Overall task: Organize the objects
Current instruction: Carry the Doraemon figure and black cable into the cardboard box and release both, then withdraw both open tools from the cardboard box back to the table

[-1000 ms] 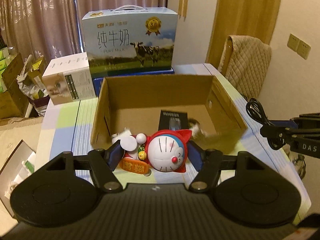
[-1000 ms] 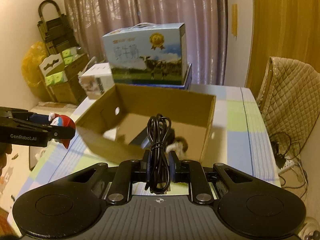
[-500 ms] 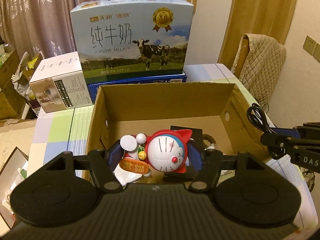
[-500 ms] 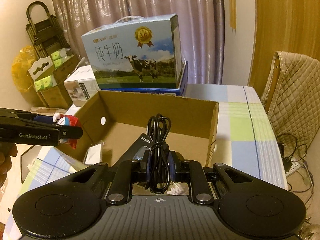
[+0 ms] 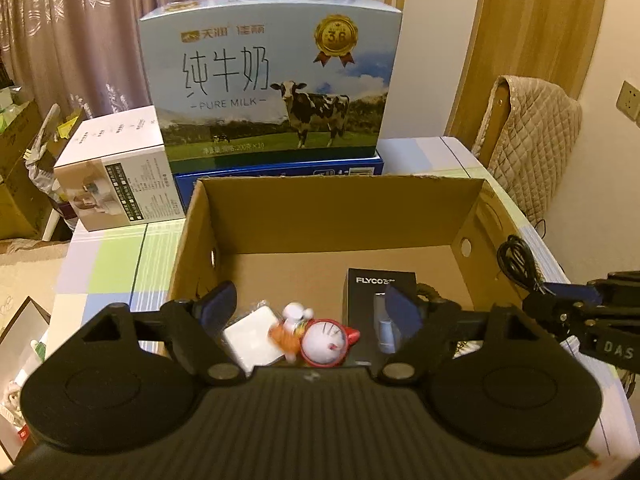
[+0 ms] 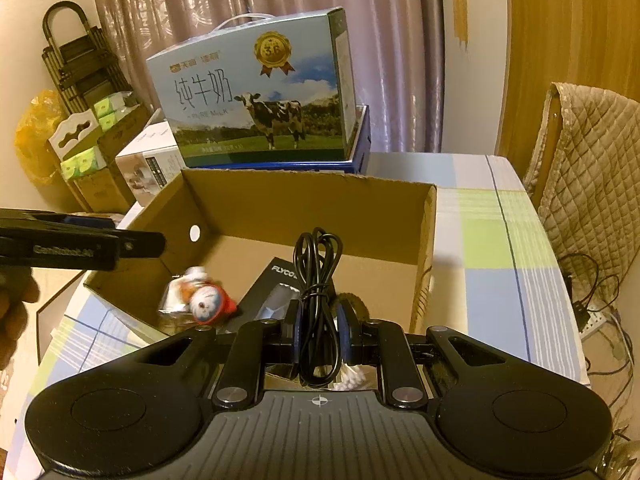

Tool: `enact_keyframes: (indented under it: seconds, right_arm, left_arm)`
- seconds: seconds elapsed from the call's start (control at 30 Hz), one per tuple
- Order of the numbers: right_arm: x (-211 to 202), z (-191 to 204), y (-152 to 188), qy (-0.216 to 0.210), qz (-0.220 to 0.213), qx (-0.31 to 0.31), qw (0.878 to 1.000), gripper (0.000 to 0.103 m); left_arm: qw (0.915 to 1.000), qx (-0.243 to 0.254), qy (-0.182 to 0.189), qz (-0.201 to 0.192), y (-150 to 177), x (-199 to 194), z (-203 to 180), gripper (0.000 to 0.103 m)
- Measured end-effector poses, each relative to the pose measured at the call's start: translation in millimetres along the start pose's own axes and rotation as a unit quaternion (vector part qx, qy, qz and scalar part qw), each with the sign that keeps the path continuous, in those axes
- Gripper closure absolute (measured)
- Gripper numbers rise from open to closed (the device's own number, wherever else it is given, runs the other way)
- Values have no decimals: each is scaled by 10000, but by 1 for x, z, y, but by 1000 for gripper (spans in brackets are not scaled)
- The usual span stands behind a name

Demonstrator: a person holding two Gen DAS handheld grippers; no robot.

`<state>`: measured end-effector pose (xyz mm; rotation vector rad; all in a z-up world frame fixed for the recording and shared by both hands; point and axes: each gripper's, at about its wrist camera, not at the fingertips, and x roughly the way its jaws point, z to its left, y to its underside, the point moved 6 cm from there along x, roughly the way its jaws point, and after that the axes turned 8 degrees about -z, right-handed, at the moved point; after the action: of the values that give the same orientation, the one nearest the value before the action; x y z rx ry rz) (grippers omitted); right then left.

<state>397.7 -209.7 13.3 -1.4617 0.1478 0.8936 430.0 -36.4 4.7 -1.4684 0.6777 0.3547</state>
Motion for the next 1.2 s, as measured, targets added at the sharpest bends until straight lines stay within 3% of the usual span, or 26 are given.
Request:
enact_keyframes:
  seconds: [0.23,0.4,0.47,0.57,0.93,1.2]
  right_arm:
    - [-3,-1,-7,10,-86,83,9999,88]
    - [-5,-2,-17,-56,-446,187,9988,86]
    - [-6,-4,-19,-42,-479,253,9985,78]
    - [-14,-6,-16,-43,-501,307,9983,74]
    - [-72,-1,16,-76,-437,511,9977,71]
    - [-134,15,62,-106,-475,701,9964,65]
  left_arm:
    - [9999,-73,57,-86,0,-14,2,25]
    - [9999,-38,62,-113,4,-22,1,25]
    - [9999,-22,46,-107,8,-25,2,25]
    - [9999,-61,75,-106,15,-32,5,25]
    - [9996,-138,34,-248,38,-86,-1,21]
    - [9995,-174,34,-278,74,-142,-14,13]
